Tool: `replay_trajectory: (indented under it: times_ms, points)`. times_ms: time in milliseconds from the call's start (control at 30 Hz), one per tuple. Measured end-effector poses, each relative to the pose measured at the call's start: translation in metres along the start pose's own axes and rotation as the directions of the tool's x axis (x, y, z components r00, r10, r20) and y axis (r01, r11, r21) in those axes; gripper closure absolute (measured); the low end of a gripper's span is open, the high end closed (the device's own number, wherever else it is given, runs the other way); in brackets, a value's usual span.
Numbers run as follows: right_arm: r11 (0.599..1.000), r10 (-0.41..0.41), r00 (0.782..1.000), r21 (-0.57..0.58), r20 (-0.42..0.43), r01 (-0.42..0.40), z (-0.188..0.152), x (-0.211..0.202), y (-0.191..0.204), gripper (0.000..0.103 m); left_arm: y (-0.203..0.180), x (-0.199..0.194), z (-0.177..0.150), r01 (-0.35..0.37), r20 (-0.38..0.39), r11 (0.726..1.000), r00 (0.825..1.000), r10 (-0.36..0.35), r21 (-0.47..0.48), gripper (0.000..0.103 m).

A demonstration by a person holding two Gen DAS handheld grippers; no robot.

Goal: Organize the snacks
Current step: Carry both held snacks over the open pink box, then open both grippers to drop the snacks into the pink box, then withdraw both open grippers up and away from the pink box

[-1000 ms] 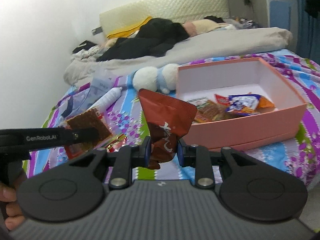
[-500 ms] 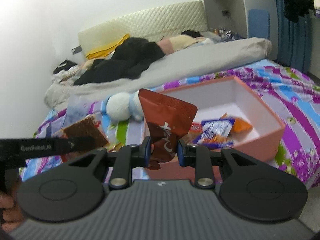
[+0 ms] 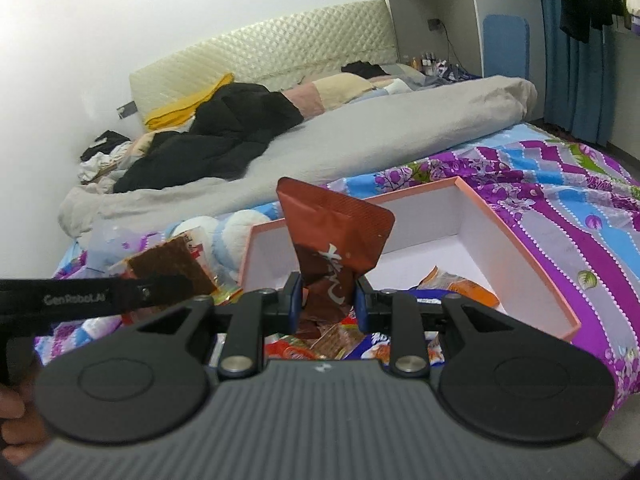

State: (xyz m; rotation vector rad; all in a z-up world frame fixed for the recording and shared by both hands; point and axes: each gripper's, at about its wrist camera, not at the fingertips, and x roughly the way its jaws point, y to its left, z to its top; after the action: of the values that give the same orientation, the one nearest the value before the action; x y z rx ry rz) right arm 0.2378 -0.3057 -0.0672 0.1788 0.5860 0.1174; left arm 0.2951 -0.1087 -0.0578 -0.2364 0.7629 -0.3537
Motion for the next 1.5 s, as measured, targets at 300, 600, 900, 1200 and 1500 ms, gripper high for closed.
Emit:
replay_trajectory:
  times_ms: [300,600,900,1200,1500]
  points:
    - [1.0,-0.016,0.995,-0.007,-0.097,0.016,-0.013,0.057,-0.016,0.072,0.019,0.066,0.001,-0.009,-0.097,1.0,0.995,0.009,-0.002,0.09]
    - [0.998,-0.04,0.986,0.038,-0.159,0.046,-0.025,0.082,-0.032,0.036,0.032,0.094,-0.001,-0.015,-0.139,0.999,0.99,0.01,-0.037,0.046]
    - [0.998,-0.032,0.993,0.049,-0.116,0.038,-0.018,0.063,-0.031,0.035,0.016,0.05,0.011,-0.015,-0.055,1.0,0.998,0.015,0.008,0.028]
    - [0.999,0.003,1.0,0.045,-0.01,-0.003,-0.003,0.005,-0.014,0.035,-0.014,-0.031,0.02,-0.015,0.034,0.995,0.999,0.012,0.096,0.018]
    - [0.999,0.026,0.995,0.016,0.098,-0.028,0.008,-0.06,0.002,0.035,-0.043,-0.11,0.006,-0.047,0.129,0.988,0.991,0.027,0.15,0.016]
